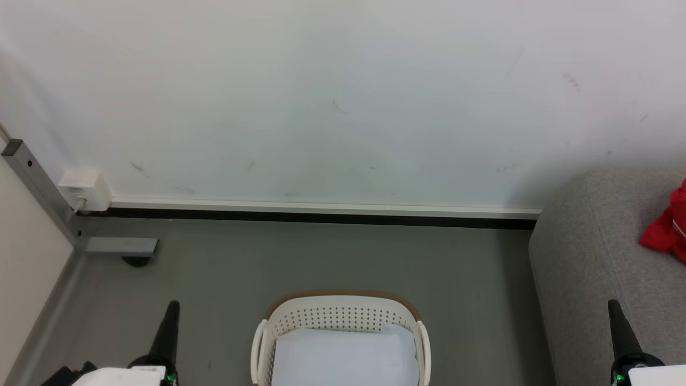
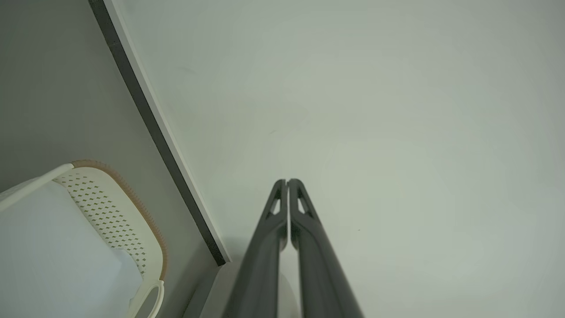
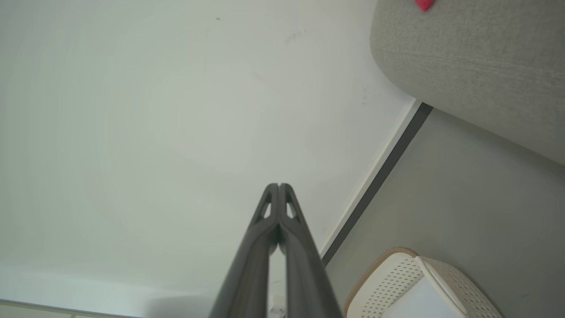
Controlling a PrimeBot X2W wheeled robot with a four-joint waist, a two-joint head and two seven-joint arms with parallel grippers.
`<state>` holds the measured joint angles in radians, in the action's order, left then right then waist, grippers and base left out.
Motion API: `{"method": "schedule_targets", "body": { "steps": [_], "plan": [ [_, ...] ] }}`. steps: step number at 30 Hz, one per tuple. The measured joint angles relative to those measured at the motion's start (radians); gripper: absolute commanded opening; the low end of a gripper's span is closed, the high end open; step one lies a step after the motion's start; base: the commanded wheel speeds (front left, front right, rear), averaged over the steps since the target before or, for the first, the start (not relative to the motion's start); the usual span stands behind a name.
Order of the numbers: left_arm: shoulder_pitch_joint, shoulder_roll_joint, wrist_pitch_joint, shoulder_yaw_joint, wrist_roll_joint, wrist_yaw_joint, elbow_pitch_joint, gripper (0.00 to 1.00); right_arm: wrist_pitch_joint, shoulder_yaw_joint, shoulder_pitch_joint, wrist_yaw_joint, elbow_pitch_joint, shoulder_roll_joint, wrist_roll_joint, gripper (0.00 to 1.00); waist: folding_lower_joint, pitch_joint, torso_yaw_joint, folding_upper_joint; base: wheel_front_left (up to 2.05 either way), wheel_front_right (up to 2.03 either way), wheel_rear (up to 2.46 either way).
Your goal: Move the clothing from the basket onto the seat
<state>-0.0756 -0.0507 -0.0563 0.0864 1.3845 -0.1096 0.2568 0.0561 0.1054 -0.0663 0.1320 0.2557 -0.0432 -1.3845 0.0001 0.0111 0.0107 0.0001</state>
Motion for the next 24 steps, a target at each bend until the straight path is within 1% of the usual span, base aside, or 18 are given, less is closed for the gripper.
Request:
{"method": "schedule_targets", "body": {
  "steps": [24],
  "plan": [
    [-0.023, 0.001, -0.048, 0.022, 0.178, -0.015, -0.008, 0.00, 0.048, 0.005, -0.031, 0.000, -0.006, -0.002, -0.180, 0.00, 0.0000, -0.011, -0.008, 0.0000, 0.00, 0.00, 0.00]
  ]
}}
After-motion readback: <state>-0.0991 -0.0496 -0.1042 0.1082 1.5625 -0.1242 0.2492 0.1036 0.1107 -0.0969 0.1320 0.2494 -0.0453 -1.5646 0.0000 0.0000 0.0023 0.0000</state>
